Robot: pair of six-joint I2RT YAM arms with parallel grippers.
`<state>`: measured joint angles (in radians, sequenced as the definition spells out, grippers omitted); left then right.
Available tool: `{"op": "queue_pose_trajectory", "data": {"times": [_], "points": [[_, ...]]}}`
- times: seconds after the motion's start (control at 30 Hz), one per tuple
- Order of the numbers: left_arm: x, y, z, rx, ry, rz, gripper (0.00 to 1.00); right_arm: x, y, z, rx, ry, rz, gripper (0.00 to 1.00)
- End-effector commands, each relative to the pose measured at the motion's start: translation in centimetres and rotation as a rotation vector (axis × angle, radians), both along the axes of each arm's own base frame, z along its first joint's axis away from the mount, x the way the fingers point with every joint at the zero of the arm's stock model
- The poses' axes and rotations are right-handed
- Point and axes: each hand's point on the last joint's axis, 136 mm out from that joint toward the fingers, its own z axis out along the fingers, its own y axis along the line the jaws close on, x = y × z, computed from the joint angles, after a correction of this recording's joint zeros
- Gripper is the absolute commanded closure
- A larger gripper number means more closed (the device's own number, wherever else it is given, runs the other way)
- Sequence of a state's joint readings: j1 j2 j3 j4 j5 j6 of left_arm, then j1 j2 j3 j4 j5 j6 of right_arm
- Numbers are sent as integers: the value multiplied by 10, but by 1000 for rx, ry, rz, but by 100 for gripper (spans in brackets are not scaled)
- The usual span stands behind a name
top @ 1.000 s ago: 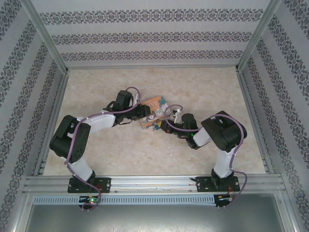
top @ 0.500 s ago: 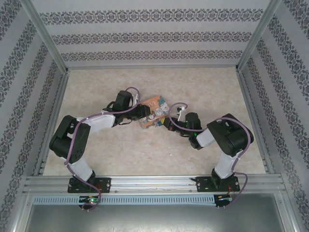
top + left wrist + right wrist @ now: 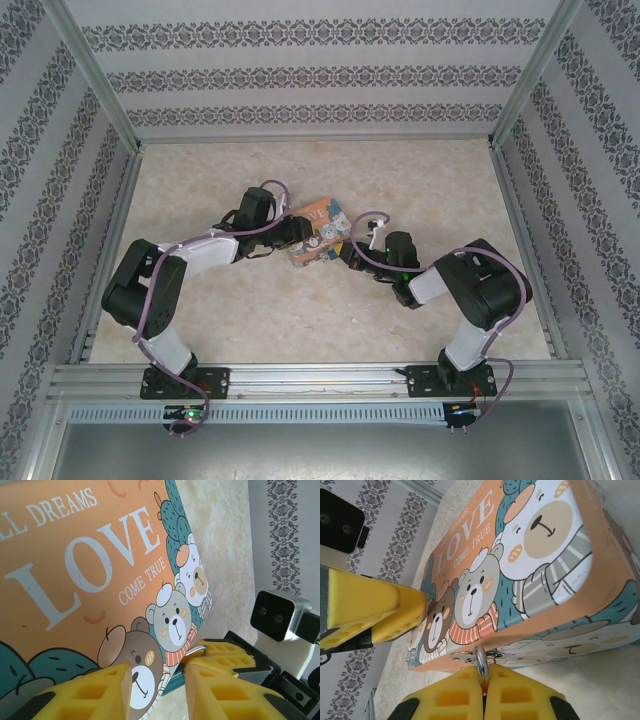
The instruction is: Unlock a padlock with a key
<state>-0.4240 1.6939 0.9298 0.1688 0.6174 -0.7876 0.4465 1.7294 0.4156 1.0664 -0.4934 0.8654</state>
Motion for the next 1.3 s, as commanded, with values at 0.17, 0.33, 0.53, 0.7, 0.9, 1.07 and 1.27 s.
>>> {"op": "queue_pose_trajectory", "data": {"times": [0.17,0.33,0.53,0.7,0.9,1.07,1.27], "points": [[-16,2,5,21,40,6,63,1,-9,11,-25,-53,-21,100],[-16,10,27,41,-24,18,59,0,-12,15,-40,-62,-22,100],[-18,36,49,124,-131,45,54,-3,-16,20,-63,-75,-22,100],[-26,64,68,201,-242,61,50,-6,-20,23,-94,-84,-23,100],[-38,102,95,316,-399,81,43,-9,-24,29,-120,-104,-22,100],[-52,122,115,435,-570,51,31,-11,-26,34,-146,-116,-17,100],[-73,143,131,612,-743,-8,13,-16,-31,36,-191,-118,-13,100]]}}
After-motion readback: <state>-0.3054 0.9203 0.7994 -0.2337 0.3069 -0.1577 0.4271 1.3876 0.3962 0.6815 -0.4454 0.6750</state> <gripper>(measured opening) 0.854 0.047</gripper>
